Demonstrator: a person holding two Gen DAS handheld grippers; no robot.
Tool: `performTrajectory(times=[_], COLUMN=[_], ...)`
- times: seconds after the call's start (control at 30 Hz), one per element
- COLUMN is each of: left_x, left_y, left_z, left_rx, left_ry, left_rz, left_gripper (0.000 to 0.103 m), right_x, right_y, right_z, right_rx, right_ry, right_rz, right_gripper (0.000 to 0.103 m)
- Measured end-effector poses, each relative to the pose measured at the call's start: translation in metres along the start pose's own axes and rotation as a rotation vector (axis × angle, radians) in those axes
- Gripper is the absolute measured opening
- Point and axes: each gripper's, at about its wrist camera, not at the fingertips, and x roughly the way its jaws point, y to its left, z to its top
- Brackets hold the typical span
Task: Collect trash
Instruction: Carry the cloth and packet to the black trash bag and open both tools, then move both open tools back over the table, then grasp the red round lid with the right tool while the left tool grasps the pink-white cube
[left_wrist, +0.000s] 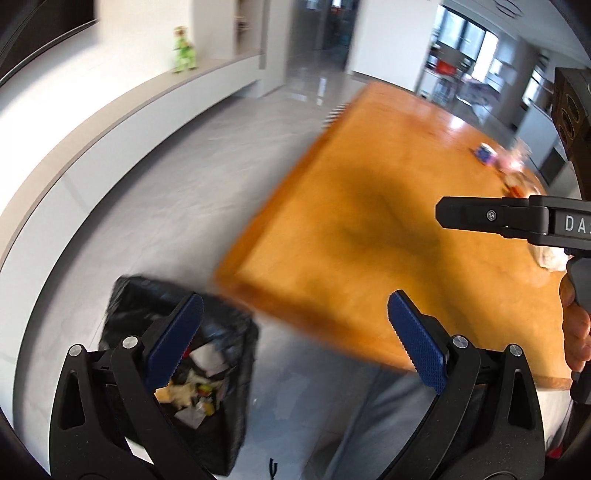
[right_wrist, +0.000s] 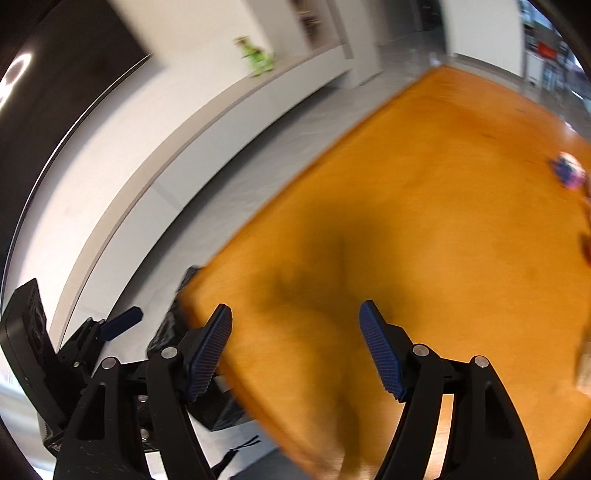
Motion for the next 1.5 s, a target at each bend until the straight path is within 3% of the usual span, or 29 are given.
performTrajectory(times=[0.3,0.47,0.77,0.9,1.1,1.37,1.5], left_x=[0.047,0.064,0.103,0.117,0.141,0.164,0.175], left_y=[-0.104,-0.158,-0.227,-0.246,-0.275,-0.290,-0.309], left_z=[0.062,0.089,0.130,0.142,0.158,0.181,0.195], left_rx=[0.179,0.289,0.433,0.457,0.511,0.508,0.540], left_ry=[0.029,0.038,0.049,0.062,0.071,0.076,0.054], left_rz=[-0.115,-0.142,-0.190,-0.201,-0.193,-0.201,-0.210], left_gripper=[0.097,0.097,0.097,0.097,0.097,0.097,0.097], right_x=[-0.035,-0.050,-0.038,-0.027,-0.014,-0.004,-0.029], right_y=[-0.119,-0.184,-0.275,-0.292,-0.300,-0.308,-0.308], right_z=[0.020,0.023,0.034,0.046,0.065,0.085,0.095], right_rx=[0.174,0.297,0.475,0.490,0.460,0.420,0.384], right_ry=[-0.039,-0.038,-0.001,0.011,0.036,0.035,-0.017], right_rz=[-0.175,-0.260,-0.327,-0.337,-0.351,-0.359,-0.390], right_gripper=[0.072,0.072,0.072,0.071,0.048,0.046,0.046])
